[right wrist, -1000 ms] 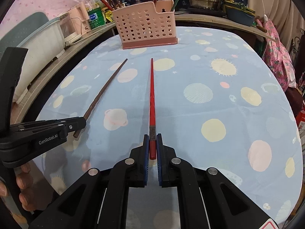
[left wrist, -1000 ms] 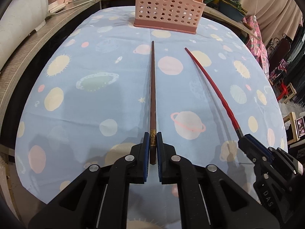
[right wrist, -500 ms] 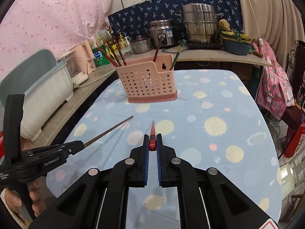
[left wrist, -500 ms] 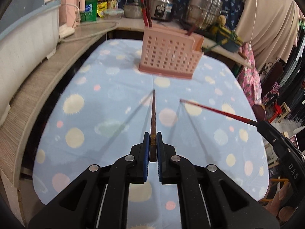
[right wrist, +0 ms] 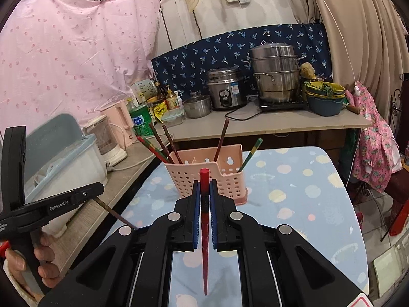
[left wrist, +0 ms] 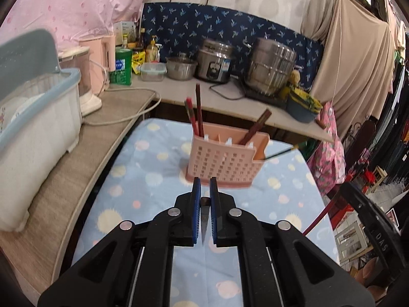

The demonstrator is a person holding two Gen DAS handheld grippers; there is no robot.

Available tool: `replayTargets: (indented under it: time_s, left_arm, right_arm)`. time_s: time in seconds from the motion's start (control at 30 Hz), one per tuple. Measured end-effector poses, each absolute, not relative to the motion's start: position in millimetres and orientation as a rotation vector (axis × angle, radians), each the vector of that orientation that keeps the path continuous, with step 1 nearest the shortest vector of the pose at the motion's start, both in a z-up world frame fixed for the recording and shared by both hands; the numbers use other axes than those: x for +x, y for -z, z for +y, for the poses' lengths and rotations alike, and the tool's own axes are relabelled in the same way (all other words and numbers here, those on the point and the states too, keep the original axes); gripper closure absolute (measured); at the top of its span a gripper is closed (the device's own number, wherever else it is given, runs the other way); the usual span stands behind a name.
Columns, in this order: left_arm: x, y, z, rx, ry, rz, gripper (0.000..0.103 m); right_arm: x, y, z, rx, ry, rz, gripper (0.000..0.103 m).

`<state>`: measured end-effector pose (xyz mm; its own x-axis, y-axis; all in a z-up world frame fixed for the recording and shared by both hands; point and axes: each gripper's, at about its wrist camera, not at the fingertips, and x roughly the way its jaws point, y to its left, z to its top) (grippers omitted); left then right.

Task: Organize utensils
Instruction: 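Lift both held chopsticks and carry them over the pink basket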

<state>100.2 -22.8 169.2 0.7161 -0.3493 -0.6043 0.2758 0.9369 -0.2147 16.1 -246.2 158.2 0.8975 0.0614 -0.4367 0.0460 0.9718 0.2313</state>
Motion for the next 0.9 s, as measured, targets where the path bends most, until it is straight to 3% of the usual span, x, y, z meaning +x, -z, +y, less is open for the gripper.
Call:
replayTargets:
  time_s: [0.53,0.9]
  left_arm:
    - [180,-286,-44,-0.182,0.357,0.444,0.096]
    - [237,-290,-63,-0.172,0.309,0.407,0.096]
  right_arm:
    - [110,-257,-271,0.296,-0.008,0.239,0.096]
    - [186,-260,-287,0.324,0.008,0.249,0.096]
